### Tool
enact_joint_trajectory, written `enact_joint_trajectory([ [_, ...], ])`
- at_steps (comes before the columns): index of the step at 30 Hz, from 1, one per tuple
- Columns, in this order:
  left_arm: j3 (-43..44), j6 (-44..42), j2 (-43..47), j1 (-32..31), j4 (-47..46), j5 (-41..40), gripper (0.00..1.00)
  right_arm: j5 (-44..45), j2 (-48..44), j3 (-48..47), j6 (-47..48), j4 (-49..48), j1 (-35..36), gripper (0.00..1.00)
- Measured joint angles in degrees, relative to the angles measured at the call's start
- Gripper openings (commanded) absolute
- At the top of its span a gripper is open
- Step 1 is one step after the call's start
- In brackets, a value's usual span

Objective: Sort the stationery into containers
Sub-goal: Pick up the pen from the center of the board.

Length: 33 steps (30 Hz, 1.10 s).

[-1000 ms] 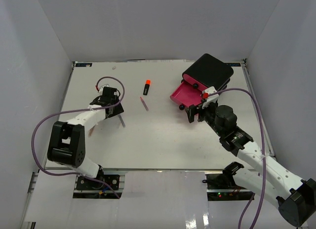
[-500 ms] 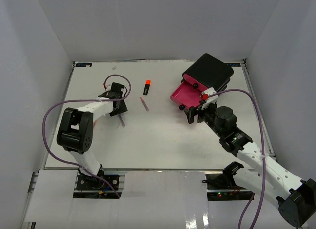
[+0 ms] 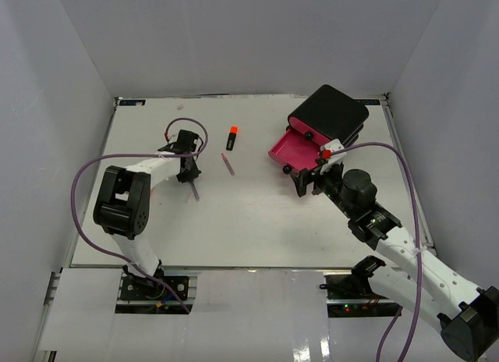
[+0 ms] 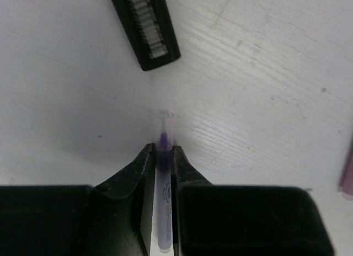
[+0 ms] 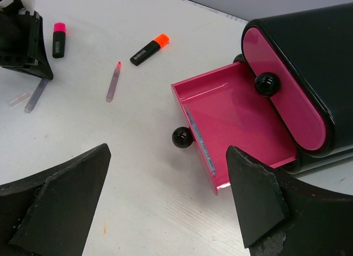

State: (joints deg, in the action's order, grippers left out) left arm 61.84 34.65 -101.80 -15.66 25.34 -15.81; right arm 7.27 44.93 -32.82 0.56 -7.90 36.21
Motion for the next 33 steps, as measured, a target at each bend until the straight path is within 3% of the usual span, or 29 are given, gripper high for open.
enact_joint_trajectory([
  [6,-0.2,1.9,2.8,-3.2,-1.4,7.1,0.15,-3.2,0.2,-0.2,-0.4,1.4,0.0,0.93],
  [16,-4.9,6.2,23.5,-11.9,-18.6,20.3,0.16,-18.9,6.1,-6.1,-6.3,4.6,-0.1,1.00],
  [22,-9.7,9.4,27.6,-17.2,-29.3,24.5,0.16,-26.8,13.3,-9.2,-14.1,2.2,0.0,0.91],
  [33,-17.6,11.9,31.2,-22.5,-42.8,26.0,0.17,-31.7,19.9,-10.5,-23.8,-4.0,1.2,0.82],
])
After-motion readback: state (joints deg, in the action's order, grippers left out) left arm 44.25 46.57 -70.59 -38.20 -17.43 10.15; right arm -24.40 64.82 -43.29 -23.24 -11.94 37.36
